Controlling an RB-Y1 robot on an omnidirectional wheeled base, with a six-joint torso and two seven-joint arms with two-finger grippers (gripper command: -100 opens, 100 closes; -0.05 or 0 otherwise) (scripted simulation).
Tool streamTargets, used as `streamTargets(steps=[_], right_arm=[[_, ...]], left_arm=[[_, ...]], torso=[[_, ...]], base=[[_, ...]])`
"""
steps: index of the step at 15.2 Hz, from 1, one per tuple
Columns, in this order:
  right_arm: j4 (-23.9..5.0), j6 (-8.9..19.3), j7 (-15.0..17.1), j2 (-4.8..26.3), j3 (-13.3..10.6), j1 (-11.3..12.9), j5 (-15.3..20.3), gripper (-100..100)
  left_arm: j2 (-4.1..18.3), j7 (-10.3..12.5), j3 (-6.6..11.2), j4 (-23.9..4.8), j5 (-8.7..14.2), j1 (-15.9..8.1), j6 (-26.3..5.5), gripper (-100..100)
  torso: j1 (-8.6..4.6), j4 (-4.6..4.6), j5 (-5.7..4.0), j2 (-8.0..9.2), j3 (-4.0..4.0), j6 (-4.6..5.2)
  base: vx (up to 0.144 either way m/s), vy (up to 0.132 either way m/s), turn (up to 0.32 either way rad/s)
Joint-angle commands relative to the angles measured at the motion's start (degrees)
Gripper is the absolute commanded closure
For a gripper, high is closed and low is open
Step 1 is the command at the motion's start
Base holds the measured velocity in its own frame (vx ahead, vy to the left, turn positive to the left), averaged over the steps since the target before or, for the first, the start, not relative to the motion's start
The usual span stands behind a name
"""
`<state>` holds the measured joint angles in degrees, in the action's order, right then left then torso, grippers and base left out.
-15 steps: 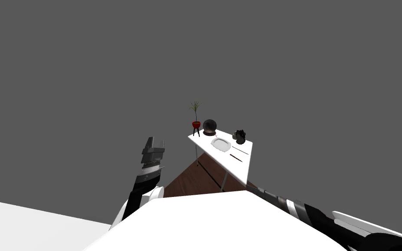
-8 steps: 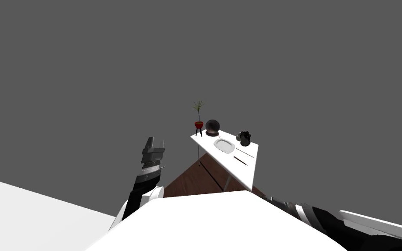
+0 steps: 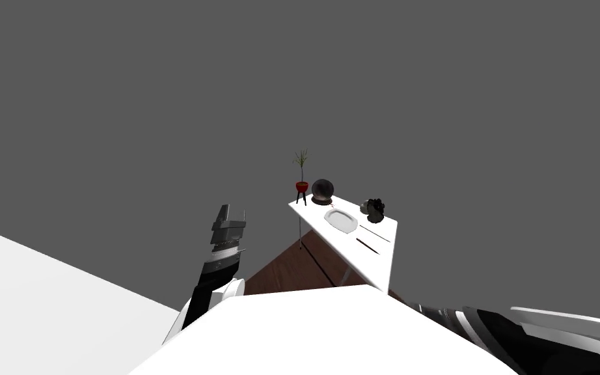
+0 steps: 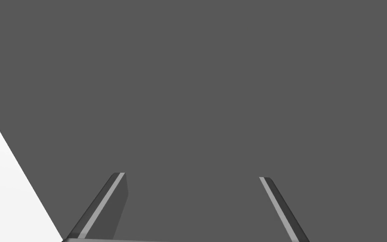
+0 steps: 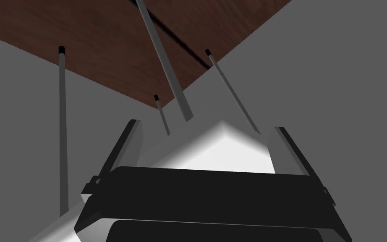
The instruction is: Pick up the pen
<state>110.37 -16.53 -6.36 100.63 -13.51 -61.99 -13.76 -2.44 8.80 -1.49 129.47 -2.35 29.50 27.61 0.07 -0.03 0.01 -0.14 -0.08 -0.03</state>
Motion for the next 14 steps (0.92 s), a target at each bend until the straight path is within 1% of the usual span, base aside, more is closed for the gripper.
streamTargets(steps=[1,2,3,4,6,7,9,10,11,13,14], right_arm=[[-0.94,-0.12,-0.26,2.86,0.75,-2.27,-0.69,-100],[-0.94,-0.12,-0.26,3.95,0.75,-2.27,-0.69,-100],[-0.94,-0.12,-0.26,3.95,0.75,-2.27,-0.69,-100],[-1.93,0.23,-0.25,6.03,0.4,-3.64,-1.05,-100],[-1.93,0.23,-0.25,7.89,0.4,-3.64,-1.05,-100],[-2.86,0.57,-0.25,9.63,0.08,-4.94,-1.39,-100],[-2.86,0.57,-0.25,11.67,0.08,-4.94,-1.39,-100],[-3.73,0.87,-0.25,13.13,-0.2,-6.19,-1.72,-100],[-3.73,0.87,-0.25,14.78,-0.2,-6.19,-1.72,-100],[-3.73,0.87,-0.25,15.3,-0.2,-6.19,-1.72,-100],[-4.54,1.15,-0.25,17.94,-0.43,-7.36,-2.03,-100]], left_arm=[[0.0,0.0,0.0,0.0,0.0,0.0,0.0,0],[0.0,0.0,0.0,0.0,0.0,0.0,0.0,0],[0.0,0.0,0.0,0.0,0.0,0.0,0.0,0],[0.0,0.0,0.0,0.0,0.0,0.0,0.0,0],[0.0,0.0,0.0,0.0,0.0,0.0,0.0,0],[0.0,0.0,0.0,0.0,0.0,0.0,0.0,0],[0.0,0.0,0.0,0.0,0.0,0.0,0.0,0],[0.0,0.0,0.0,0.0,0.0,0.0,0.0,0],[0.0,0.0,0.0,0.0,0.0,0.0,0.0,0],[0.0,0.0,0.0,0.0,0.0,0.0,0.0,0],[0.0,0.0,0.0,0.0,0.0,0.01,0.0,0]], torso=[[0.0,0.0,0.0,0.0,0.0,0.0],[0.0,-0.01,0.01,-0.02,-0.01,0.0],[-0.01,0.0,0.01,-0.01,-0.01,0.01],[-0.02,0.01,0.0,0.03,0.02,0.04],[0.01,0.0,0.01,-0.01,0.0,0.0],[0.01,0.0,0.01,0.0,0.0,0.02],[0.0,-0.01,0.01,-0.05,-0.03,-0.01],[0.0,-0.01,0.01,-0.04,-0.03,0.02],[0.01,-0.01,0.01,-0.05,-0.03,0.0],[0.01,-0.01,0.01,-0.06,-0.04,0.01],[0.0,0.0,0.0,0.0,0.0,0.04]], base=[[0.036,0.013,0.172],[0.025,0.005,0.087],[0.012,0.001,0.007],[0.023,0.012,0.148],[0.028,0.008,0.109],[0.033,0.009,0.142],[0.037,0.005,0.112],[0.038,0.011,0.119],[0.042,0.008,0.16],[0.025,0.002,0.041],[0.028,0.008,0.148]])
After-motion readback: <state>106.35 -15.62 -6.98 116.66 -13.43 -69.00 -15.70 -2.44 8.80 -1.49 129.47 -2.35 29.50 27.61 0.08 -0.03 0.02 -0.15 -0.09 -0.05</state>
